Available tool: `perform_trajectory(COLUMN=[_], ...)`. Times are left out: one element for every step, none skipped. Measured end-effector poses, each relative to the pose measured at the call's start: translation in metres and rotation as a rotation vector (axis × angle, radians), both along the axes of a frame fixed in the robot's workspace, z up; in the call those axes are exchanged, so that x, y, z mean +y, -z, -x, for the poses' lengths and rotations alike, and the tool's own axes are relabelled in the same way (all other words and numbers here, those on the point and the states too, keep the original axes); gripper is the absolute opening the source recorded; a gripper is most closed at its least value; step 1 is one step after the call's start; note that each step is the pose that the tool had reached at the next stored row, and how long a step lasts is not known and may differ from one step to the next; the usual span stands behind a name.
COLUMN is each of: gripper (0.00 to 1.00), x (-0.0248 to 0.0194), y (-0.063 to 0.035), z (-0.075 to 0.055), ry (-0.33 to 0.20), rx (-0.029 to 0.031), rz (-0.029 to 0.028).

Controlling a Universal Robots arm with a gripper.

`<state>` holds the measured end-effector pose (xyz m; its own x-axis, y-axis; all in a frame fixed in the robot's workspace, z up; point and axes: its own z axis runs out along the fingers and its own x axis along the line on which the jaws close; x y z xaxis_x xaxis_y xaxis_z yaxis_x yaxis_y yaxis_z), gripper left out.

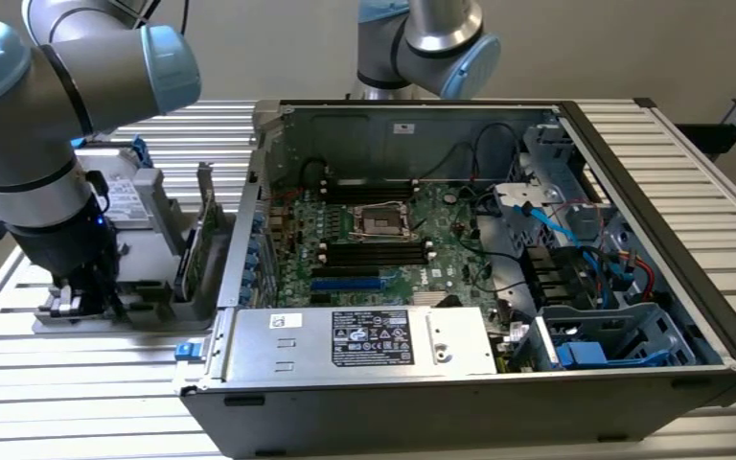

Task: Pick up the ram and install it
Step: 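Pick up the ram and move it above insertion slot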

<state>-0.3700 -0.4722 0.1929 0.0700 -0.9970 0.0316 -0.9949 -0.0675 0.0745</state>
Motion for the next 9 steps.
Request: perform_trajectory(gripper=[0.14, 0.14, 0.14, 0.14, 0.14, 0.14, 0.14, 0.14, 0.14], x=[0.0, 0.0, 0.0, 0.0, 0.0, 0.0, 0.0, 0.0, 0.0], y=[-0.0007, -0.0016, -0.0026, -0.0039, -0.0052, -0.0066, -0.0081, -0.0094, -0.0108], z=[0.0, 0.0, 0.0, 0.0, 0.0, 0.0, 0.0, 0.0, 0.0], ry=[0.0, 0.001, 0.001, 0.001, 0.002, 0.002, 0.002, 0.003, 0.003], rx=[0.0002, 0.0003, 0.0002, 0.0002, 0.0002, 0.0002, 0.0002, 0.0002, 0.0002], rz=[-0.0003, -0.0007, -0.0012, -0.0018, -0.0023, -0.003, -0.0036, -0.0041, -0.0046])
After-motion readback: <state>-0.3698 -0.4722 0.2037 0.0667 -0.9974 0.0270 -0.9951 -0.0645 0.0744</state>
